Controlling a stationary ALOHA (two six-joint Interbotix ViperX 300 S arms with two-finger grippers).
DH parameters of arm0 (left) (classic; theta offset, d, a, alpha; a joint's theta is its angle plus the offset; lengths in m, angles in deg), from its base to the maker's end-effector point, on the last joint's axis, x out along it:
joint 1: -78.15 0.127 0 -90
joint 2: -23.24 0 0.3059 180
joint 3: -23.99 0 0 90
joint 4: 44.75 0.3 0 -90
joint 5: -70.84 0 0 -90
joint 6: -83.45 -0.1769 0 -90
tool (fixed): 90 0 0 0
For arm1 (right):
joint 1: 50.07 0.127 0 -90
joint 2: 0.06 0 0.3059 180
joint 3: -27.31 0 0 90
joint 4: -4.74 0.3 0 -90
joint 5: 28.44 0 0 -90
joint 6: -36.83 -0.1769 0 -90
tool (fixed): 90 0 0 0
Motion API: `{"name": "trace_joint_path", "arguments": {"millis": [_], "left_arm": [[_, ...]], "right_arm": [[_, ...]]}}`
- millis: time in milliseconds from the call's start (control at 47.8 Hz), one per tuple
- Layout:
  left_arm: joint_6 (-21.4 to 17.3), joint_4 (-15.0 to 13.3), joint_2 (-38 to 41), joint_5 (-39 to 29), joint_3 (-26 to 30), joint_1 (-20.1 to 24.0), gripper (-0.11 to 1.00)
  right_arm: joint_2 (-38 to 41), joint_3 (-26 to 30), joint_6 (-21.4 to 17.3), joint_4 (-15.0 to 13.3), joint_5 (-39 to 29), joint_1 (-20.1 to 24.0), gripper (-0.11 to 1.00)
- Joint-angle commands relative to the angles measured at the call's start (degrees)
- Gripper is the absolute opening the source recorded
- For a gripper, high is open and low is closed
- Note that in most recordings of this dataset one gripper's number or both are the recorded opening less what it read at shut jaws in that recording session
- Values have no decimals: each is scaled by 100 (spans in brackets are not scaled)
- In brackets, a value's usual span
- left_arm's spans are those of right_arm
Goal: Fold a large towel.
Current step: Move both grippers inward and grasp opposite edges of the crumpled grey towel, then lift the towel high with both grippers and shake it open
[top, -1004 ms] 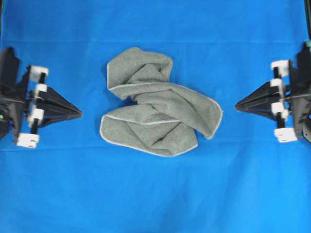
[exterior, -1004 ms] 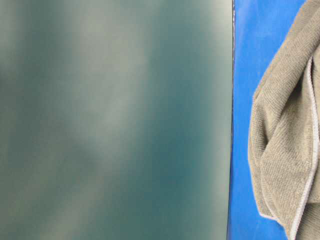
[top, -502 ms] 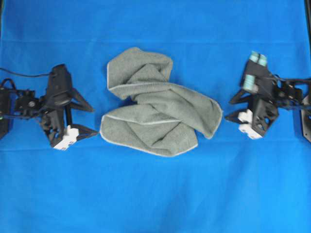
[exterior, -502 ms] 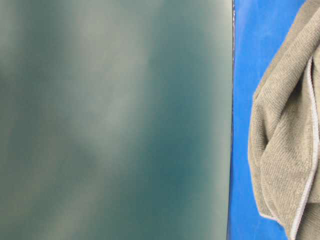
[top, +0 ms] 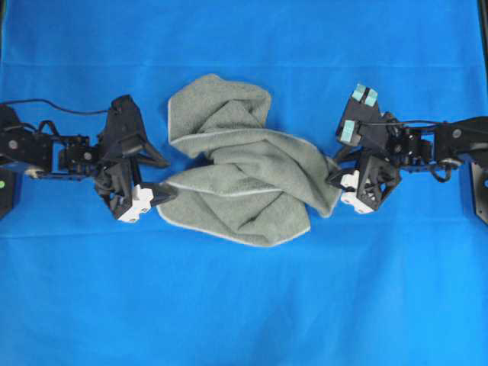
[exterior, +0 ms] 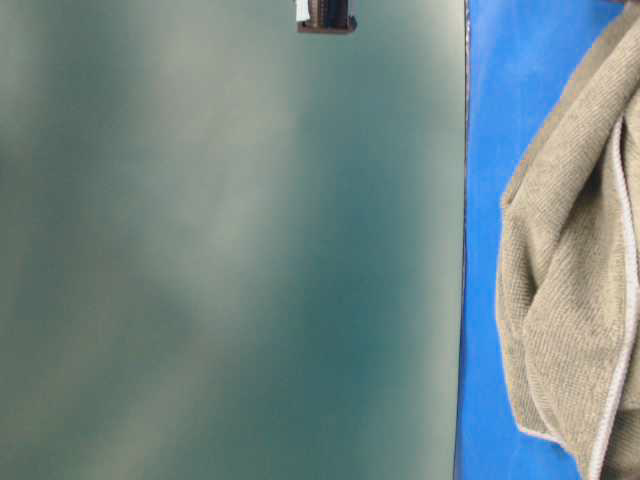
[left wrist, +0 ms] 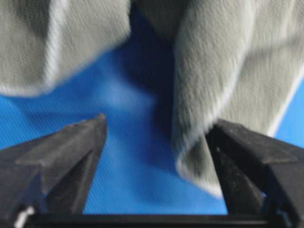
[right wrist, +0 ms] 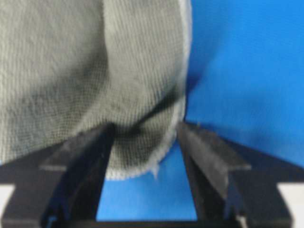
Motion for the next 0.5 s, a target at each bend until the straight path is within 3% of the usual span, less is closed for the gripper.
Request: {"name": "trace_joint_path", "arguments": {"millis": [0,188,272,355,481], "left_arm": [[-18,35,35,-308,114,62,74],[-62,53,18,-703,185,62,19],[-105,62,-97,-835,211,62,2],[-211,88,-413,-1160,220,88,1],[-624,88,-1406,-2276,413,211,1]], "right_arm": [[9,53,-18,-35,-18,-18,56],[-35,88,-9,-44,-281,-18,7],[-229,114,-9,-44,-501,-18,4],[-615,149,-9,-44,-809,-18,4],[-1547,299,9,-44,-1433,-18,4]]}}
